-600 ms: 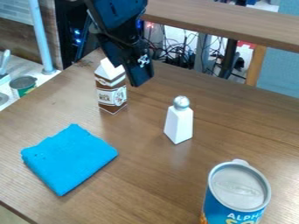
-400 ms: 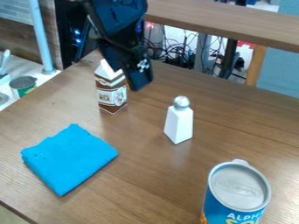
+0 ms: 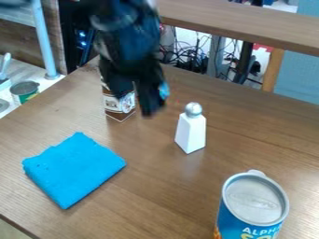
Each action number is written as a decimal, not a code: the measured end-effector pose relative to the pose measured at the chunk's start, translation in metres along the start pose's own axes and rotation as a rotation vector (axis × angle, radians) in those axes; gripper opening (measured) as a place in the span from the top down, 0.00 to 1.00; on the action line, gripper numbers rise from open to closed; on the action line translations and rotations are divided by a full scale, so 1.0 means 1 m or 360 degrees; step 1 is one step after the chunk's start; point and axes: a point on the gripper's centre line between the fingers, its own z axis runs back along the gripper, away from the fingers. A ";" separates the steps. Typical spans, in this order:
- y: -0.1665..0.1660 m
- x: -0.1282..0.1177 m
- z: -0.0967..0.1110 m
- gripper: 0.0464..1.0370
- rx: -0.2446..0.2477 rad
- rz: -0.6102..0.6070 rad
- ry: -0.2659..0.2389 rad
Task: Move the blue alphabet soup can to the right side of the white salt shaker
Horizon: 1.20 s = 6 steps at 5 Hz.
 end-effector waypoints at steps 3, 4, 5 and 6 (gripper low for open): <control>-0.093 -0.009 -0.018 0.04 -0.0022 0.0417 0.0260; -0.120 -0.019 -0.015 0.04 -0.0036 0.0397 0.0295; -0.138 -0.025 0.004 0.04 -0.0078 0.0391 0.0238; -0.160 -0.034 0.008 0.04 -0.0114 0.0350 0.0235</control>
